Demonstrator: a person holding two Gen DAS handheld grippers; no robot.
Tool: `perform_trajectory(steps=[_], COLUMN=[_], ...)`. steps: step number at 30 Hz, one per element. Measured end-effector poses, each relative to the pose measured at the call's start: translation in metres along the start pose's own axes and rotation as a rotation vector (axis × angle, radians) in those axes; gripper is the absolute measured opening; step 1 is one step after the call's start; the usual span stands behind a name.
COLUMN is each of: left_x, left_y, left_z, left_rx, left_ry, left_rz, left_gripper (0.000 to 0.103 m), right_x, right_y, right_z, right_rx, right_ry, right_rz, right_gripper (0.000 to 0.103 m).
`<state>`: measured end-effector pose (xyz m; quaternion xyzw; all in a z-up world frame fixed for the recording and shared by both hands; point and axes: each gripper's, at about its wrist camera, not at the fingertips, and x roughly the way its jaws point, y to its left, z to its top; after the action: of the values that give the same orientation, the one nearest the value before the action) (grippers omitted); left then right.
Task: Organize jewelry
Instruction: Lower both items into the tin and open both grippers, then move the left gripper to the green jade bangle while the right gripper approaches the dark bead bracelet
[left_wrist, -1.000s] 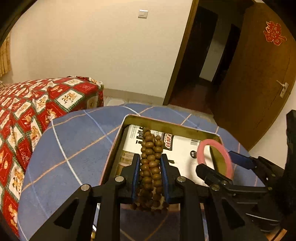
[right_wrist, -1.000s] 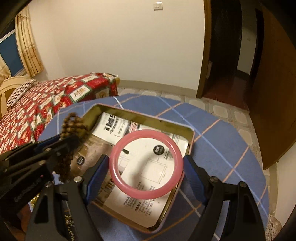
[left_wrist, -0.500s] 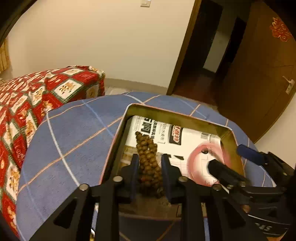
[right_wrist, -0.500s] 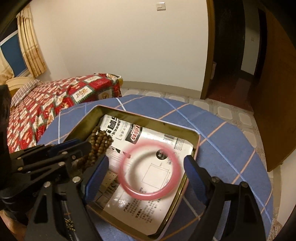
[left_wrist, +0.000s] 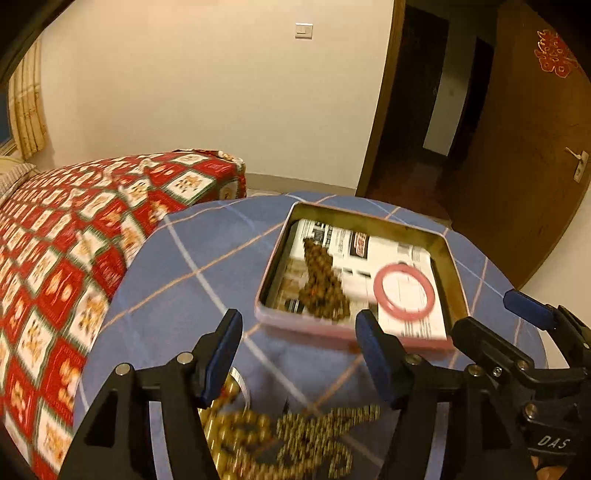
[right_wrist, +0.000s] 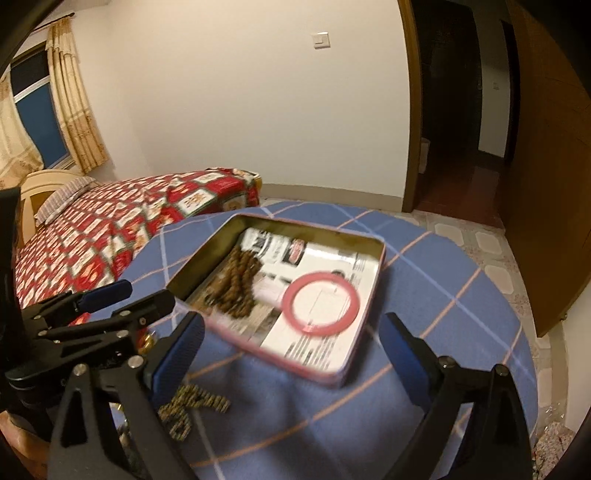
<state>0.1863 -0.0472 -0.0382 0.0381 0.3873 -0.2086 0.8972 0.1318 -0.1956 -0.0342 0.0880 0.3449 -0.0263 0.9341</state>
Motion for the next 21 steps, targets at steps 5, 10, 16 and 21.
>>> perform_trajectory(steps=[5,10,16,21], left_x=[-0.023,-0.043,-0.058,-0.066], left_y=[0.006,0.011,0.023,0.034], left_z=[-0.024,-0.042,-0.064,-0.084], left_rx=[-0.011,-0.020,-0.051,-0.080], left_ry=[0.000,-0.009,-0.010,0.010], left_rz=[0.018,0.029,0.057,0.054], left_gripper=[0.064,0.064,0.064,0.064], right_x=[-0.010,-0.018,-0.027,-0.028], right_y=[0.015,0.022,0.030,0.035], right_z=[-0.021,-0.038,-0.053,-0.063], right_rx=[-0.016,-0.019,-0.034,-0.046], right_ry=[0.022,0.032,0.042,0.061], right_rz=[0.026,0.043,0.057,0.071], right_gripper=[0.098,0.098,0.098,0.092])
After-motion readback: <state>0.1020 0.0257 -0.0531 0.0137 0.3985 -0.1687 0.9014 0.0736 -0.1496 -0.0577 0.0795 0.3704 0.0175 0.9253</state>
